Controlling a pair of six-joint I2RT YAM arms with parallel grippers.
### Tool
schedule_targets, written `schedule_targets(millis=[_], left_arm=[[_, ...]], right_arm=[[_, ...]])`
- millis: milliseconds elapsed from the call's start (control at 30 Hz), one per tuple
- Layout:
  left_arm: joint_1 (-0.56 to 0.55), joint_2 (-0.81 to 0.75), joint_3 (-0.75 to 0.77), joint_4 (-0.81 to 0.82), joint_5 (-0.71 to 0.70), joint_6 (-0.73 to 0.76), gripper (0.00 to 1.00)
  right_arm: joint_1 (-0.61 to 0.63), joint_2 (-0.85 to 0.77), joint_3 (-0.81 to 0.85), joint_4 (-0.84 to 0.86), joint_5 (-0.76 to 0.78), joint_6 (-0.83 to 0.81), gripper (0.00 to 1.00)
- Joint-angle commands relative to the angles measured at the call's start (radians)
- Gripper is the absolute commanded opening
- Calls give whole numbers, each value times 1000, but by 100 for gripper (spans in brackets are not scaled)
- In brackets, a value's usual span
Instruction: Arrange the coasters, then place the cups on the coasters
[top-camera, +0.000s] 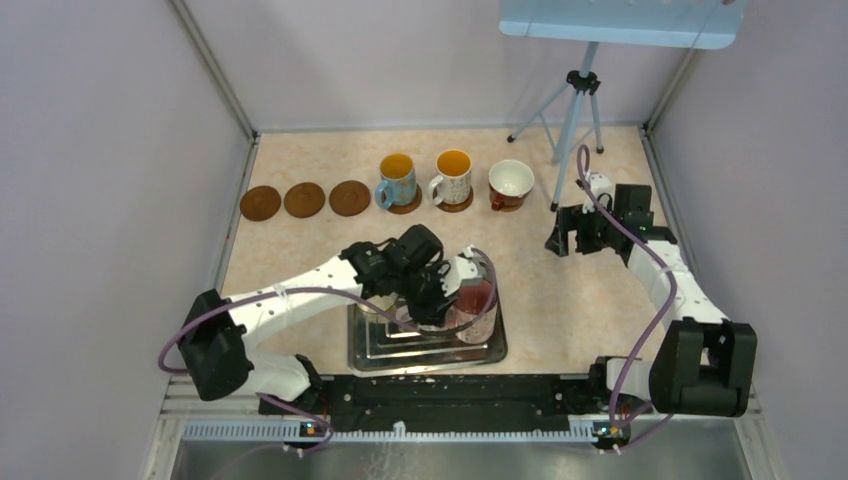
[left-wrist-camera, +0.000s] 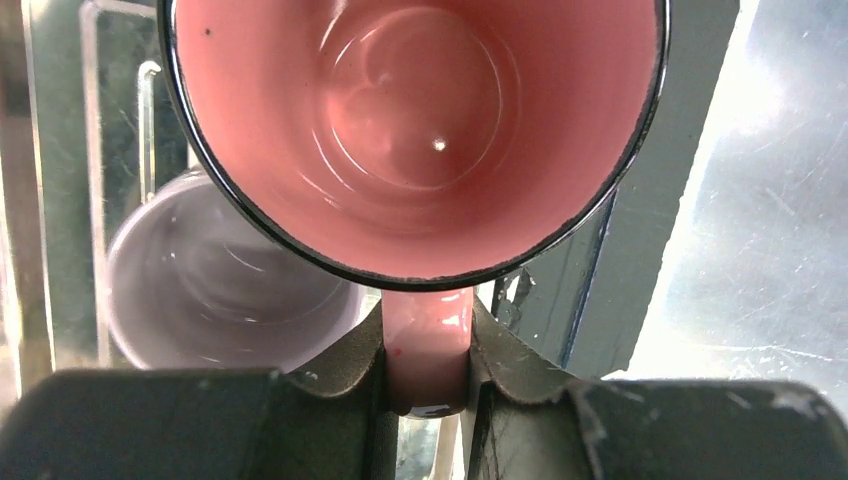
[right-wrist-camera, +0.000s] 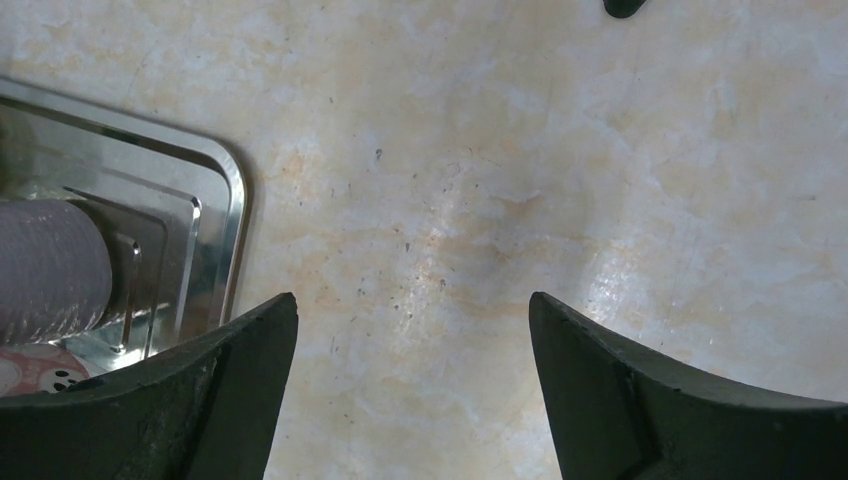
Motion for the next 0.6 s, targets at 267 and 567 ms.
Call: schedule_targets(millis=[267,567], left_arm=[[138,-52,240,66,241,-80,0],[357,-51,412,41,118,-81,0]], right_arm=[[-9,-76,-31,66,-15,-11,84],[-9,-55,-12,63,-40,-5,84]])
